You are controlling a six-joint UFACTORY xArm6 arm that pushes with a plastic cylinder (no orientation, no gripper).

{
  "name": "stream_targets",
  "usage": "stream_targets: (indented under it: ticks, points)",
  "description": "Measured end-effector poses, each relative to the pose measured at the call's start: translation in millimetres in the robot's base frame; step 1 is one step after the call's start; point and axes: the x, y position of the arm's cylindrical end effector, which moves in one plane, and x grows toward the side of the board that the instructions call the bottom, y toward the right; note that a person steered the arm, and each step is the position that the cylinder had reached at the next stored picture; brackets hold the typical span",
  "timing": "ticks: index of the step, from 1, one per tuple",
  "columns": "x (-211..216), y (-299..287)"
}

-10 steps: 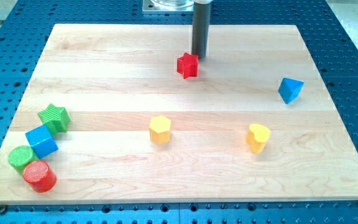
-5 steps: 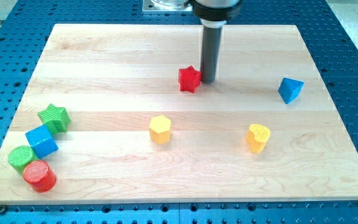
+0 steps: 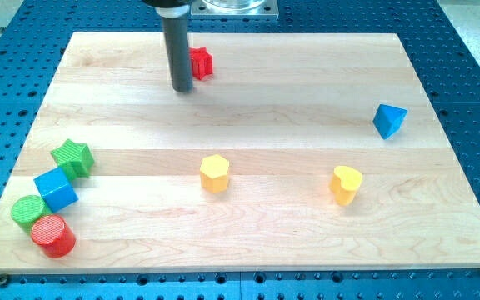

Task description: Slide the red star to the top center of the board

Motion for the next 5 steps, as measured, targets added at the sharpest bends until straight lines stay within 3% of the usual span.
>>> stream_targets:
  ticks: [1,3,5]
  points:
    - [-21,64]
    - [5,52]
    - [-41,46]
